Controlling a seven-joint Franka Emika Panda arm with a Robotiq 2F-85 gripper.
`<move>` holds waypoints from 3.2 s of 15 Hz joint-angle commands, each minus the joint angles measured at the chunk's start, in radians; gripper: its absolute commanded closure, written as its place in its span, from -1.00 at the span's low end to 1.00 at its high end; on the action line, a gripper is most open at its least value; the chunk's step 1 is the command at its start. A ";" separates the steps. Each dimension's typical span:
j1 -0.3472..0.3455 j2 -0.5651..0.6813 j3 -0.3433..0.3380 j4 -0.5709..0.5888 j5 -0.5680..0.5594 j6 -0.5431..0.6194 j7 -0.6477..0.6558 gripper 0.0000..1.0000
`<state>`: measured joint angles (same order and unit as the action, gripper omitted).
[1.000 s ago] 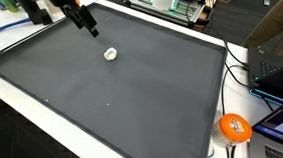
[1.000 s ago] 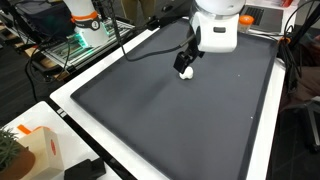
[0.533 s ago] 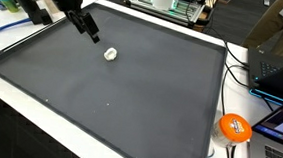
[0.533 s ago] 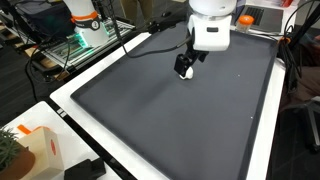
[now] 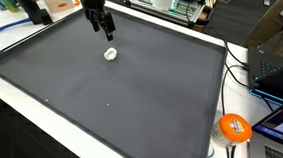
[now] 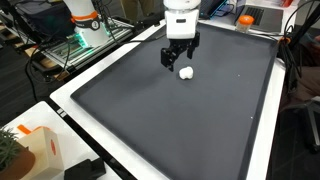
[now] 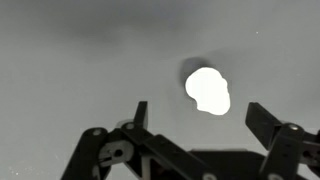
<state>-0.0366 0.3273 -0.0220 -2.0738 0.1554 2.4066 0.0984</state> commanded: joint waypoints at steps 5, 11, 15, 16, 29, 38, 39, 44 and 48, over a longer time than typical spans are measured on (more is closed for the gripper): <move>0.022 0.002 -0.008 -0.011 -0.021 0.053 0.055 -1.00; 0.044 -0.013 -0.009 -0.047 -0.023 0.144 0.136 -1.00; 0.062 -0.027 -0.012 -0.101 -0.032 0.225 0.166 -1.00; 0.067 -0.042 -0.015 -0.134 -0.036 0.250 0.174 -1.00; 0.147 -0.057 -0.056 -0.308 -0.111 0.550 0.257 -1.00; 0.482 -0.008 -0.417 -0.328 -0.441 0.715 0.568 -1.00; 0.546 0.009 -0.483 -0.324 -0.475 0.732 0.611 -1.00; 0.780 0.088 -0.667 -0.345 -0.467 0.841 0.720 -1.00; 0.925 0.170 -0.795 -0.374 -0.407 0.868 0.816 -1.00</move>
<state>0.7877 0.4331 -0.7177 -2.4152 -0.2994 3.2346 0.8434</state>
